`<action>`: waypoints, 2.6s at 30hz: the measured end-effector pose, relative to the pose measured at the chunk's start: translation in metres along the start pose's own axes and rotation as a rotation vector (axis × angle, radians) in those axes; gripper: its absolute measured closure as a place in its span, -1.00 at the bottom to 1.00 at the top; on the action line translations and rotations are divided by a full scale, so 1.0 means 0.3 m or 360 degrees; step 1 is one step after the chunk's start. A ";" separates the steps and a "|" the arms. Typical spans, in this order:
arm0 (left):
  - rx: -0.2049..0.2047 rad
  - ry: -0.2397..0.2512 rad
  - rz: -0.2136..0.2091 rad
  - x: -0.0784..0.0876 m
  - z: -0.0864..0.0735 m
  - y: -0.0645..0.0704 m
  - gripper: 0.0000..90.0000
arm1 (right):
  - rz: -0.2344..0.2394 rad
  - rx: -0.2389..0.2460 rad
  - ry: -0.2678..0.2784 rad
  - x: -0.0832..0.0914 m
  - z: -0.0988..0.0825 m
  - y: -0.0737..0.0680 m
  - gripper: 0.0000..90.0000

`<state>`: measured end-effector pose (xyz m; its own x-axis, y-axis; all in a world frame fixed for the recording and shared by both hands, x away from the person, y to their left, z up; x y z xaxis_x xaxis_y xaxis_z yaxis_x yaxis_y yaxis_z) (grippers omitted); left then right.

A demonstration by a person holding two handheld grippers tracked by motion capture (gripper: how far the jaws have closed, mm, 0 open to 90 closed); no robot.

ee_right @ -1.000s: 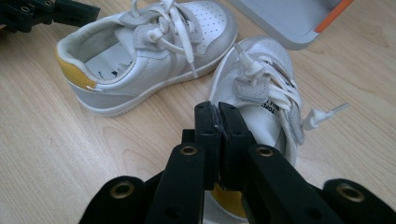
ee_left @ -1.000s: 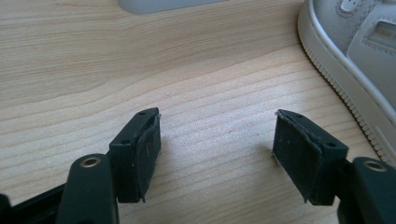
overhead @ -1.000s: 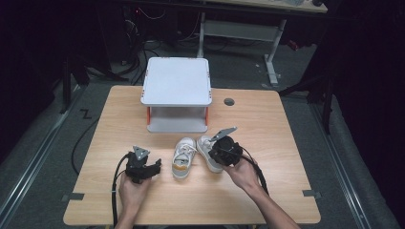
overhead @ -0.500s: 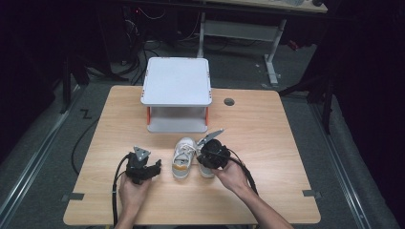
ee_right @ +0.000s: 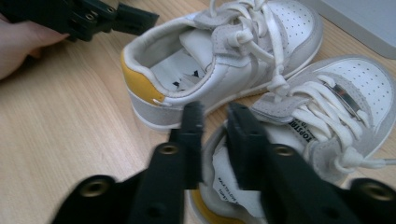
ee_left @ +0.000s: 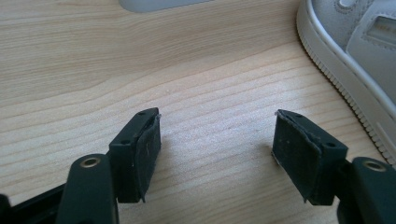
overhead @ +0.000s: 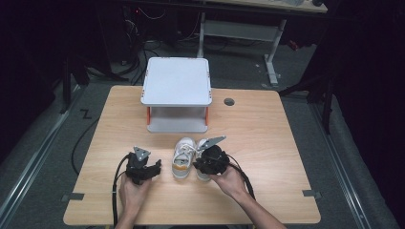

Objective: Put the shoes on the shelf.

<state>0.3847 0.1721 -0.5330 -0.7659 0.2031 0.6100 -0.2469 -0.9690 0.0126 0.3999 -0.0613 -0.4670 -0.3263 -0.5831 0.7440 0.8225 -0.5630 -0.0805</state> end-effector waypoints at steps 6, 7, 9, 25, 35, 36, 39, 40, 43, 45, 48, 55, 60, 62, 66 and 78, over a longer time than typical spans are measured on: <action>0.0003 0.0000 0.0003 0.000 0.000 0.000 -0.27 | 0.0035 -0.0047 0.0102 0.041 -0.013 0.012 0.32; 0.0003 0.0000 0.0004 0.000 0.000 0.001 -0.28 | 0.0029 -0.0052 0.0131 0.053 -0.016 0.014 0.31; -0.0004 -0.0004 -0.0003 -0.002 0.000 0.003 -0.31 | 0.0017 -0.0054 0.0185 0.079 -0.023 0.020 0.29; -0.0013 -0.0010 -0.0025 -0.002 -0.001 0.013 -0.41 | -0.0299 -0.0278 0.0529 0.270 -0.174 0.246 0.12; -0.0014 -0.0035 -0.0012 0.001 0.000 0.015 -0.45 | -0.0487 -0.0420 0.0547 0.319 -0.312 0.383 0.06; -0.0017 -0.0049 -0.0007 0.002 0.001 0.014 -0.45 | -0.0504 -0.0438 0.0541 0.317 -0.327 0.396 0.05; -0.0024 -0.0071 0.0009 0.004 0.004 0.011 -0.48 | -0.0545 -0.0461 0.0531 0.311 -0.357 0.418 0.03; -0.0032 -0.0072 0.0021 0.006 0.007 0.009 -0.48 | -0.0566 -0.0468 0.0523 0.306 -0.372 0.428 0.02; -0.0032 -0.0030 0.0002 0.026 0.020 0.012 -0.48 | -0.0669 -0.0493 0.0461 0.282 -0.428 0.465 -0.02; -0.0015 0.0022 -0.0065 0.058 0.042 0.020 -0.47 | -0.0727 -0.0507 0.0434 0.272 -0.451 0.481 -0.03; 0.0017 0.0053 -0.0134 0.086 0.060 0.024 -0.46 | -0.0771 -0.0541 0.0401 0.264 -0.470 0.495 -0.02; 0.0032 0.0128 -0.0305 0.189 0.126 0.082 -0.40 | -0.0788 -0.0593 0.0386 0.247 -0.506 0.524 0.00; -0.0016 0.0066 -0.0367 0.223 0.159 0.170 -0.43 | -0.0821 -0.0567 0.0292 0.231 -0.503 0.525 -0.07; -0.0025 0.0020 -0.0397 0.227 0.169 0.210 -0.42 | -0.0817 -0.0553 0.0291 0.229 -0.501 0.523 -0.08; -0.0091 -0.0067 -0.0457 0.219 0.187 0.292 -0.42 | -0.0808 -0.0555 0.0289 0.229 -0.501 0.524 -0.10; -0.0093 -0.0290 -0.0450 0.138 0.246 0.383 -0.27 | -0.0795 -0.0556 0.0292 0.231 -0.503 0.522 -0.09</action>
<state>0.3683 0.0586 -0.4479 -0.5448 0.4288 0.7206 -0.4718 -0.8672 0.1593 0.4357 -0.2784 -0.5281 -0.7315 -0.2742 0.6243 0.3602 -0.9328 0.0123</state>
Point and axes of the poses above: each handheld gripper's, and its own axes: x roughly backward along the jaws, z roughly out of its top, y roughly to its right, the point moved 4 cm from there along -x, roughly forward along the jaws, and after that the axes turned 4 degrees about y, right-handed, at the moved point
